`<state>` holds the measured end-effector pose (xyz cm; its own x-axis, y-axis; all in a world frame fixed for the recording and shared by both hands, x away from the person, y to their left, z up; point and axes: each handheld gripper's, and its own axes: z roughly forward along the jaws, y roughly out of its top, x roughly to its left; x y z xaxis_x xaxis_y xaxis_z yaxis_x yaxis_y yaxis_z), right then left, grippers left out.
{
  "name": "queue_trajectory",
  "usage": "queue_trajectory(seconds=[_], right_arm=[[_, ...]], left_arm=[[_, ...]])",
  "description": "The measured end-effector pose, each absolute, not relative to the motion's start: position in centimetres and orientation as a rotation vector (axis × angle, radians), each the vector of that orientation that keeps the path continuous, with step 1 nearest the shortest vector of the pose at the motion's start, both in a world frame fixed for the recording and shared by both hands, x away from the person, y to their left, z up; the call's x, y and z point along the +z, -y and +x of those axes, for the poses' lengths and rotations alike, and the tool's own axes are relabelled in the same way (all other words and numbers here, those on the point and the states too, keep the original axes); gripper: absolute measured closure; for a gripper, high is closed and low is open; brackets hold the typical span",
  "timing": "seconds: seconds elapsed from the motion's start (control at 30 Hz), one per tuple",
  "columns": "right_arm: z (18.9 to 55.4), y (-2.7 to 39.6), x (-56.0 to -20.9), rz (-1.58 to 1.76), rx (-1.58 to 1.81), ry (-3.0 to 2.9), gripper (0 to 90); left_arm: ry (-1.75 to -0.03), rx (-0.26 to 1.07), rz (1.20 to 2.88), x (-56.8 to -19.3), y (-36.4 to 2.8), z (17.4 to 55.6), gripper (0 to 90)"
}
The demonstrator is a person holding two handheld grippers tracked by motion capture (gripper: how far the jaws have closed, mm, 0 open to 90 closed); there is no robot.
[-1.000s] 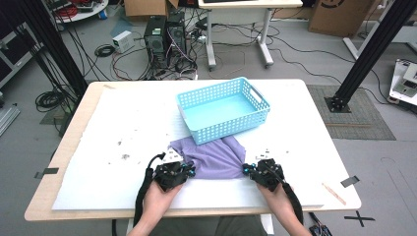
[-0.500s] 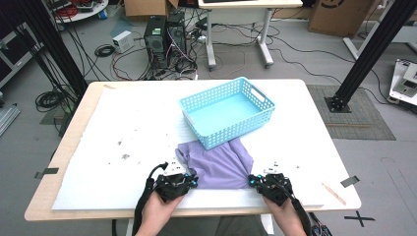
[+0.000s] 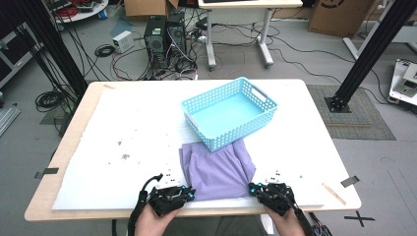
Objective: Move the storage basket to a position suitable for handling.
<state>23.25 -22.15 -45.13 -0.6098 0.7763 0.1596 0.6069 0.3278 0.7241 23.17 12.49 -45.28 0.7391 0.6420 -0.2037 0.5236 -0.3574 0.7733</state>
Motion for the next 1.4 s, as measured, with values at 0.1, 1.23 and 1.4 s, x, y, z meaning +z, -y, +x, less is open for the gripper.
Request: queue_trajectory(seconds=[0.1,1.23,1.4], right_arm=[[22.8,22.1,-45.1,1.249,1.155,-2.378,88.8],[27.4,27.4,-41.7,1.079,1.344,-2.029,43.9],[31.3,28.7,-41.7,1.122,1.339,-1.990,41.4]], left_arm=[[-0.876,0.169,2.038,-45.3,-12.6,22.8,81.9],[-0.891,0.438,1.848,-40.3,-13.3,26.9,35.8],[-0.905,0.423,1.821,-40.2,-11.7,29.1,32.4]])
